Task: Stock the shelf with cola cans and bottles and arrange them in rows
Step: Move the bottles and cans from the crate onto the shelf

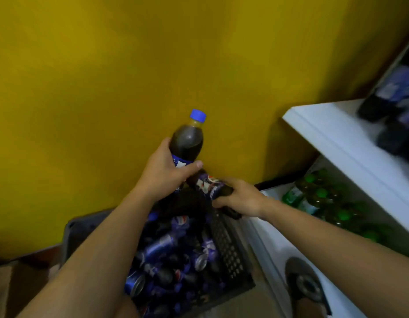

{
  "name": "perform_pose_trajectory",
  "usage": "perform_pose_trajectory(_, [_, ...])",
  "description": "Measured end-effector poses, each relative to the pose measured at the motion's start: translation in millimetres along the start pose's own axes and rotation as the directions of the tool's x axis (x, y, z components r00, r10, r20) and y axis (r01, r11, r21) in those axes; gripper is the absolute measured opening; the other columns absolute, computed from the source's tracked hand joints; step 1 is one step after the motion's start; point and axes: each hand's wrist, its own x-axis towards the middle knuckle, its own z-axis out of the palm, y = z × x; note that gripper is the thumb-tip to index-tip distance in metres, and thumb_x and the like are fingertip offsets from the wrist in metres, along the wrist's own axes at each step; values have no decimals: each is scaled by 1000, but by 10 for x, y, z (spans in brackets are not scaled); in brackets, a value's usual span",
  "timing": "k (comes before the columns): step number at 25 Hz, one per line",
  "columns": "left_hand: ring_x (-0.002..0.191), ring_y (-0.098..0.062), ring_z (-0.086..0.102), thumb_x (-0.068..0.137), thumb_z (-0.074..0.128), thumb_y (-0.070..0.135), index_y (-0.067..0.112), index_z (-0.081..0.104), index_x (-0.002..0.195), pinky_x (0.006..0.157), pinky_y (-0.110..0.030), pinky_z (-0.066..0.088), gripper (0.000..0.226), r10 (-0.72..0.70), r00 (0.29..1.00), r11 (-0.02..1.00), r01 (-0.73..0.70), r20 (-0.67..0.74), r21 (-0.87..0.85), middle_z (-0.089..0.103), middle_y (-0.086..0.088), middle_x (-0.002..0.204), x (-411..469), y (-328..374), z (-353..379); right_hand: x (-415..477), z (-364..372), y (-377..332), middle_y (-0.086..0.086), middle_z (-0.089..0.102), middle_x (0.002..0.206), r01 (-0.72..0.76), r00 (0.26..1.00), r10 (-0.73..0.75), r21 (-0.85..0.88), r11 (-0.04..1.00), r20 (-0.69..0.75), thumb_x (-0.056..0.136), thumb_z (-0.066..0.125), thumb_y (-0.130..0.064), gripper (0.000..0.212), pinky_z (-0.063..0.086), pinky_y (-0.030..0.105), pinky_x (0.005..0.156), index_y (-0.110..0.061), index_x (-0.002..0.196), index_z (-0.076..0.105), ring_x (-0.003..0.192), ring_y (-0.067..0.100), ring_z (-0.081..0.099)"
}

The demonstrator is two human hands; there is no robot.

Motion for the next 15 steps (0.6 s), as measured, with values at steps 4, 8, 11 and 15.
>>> perform_pose_trajectory(4, [95, 3, 65, 78, 84, 31, 24, 56, 122, 74, -11, 49, 53, 152, 983, 960, -171, -102, -223, 67, 9, 108, -133, 903, 535, -733, -918, -164, -7, 69, 105, 59, 949, -32, 76, 995, -315, 70, 81, -43, 66, 50, 26, 55, -43, 130, 55, 82, 16, 68])
perform_pose_trajectory(8, [95, -1, 69, 68, 80, 42, 27, 57, 120, 75, -19, 51, 59, 218, 972, 885, -235, -88, -401, 69, 10, 107, -253, 1704, 1005, -1604, -1539, 60, -8, 71, 107, 139, 849, -15, 195, 971, -528, 65, 83, -42, 57, 61, 36, 76, -53, 116, 57, 87, 15, 71])
perform_pose_trajectory(11, [97, -1, 69, 68, 81, 41, 25, 58, 122, 78, -20, 53, 61, 317, 948, 840, -280, 0, -464, 71, 11, 107, -369, 2290, 1378, -2389, -1865, 313, -9, 72, 108, 193, 773, 17, 262, 946, -634, 63, 85, -40, 63, 60, 31, 71, -54, 119, 59, 85, 9, 71])
perform_pose_trajectory(15, [102, -9, 71, 71, 85, 33, 21, 58, 127, 84, -24, 57, 63, 428, 900, 763, -306, 90, -569, 74, 8, 108, -604, 2844, 1871, -3423, -2007, 610, -2, 76, 96, 265, 705, 64, 346, 900, -706, 67, 81, -22, 66, 45, 17, 48, -37, 128, 62, 60, 7, 65])
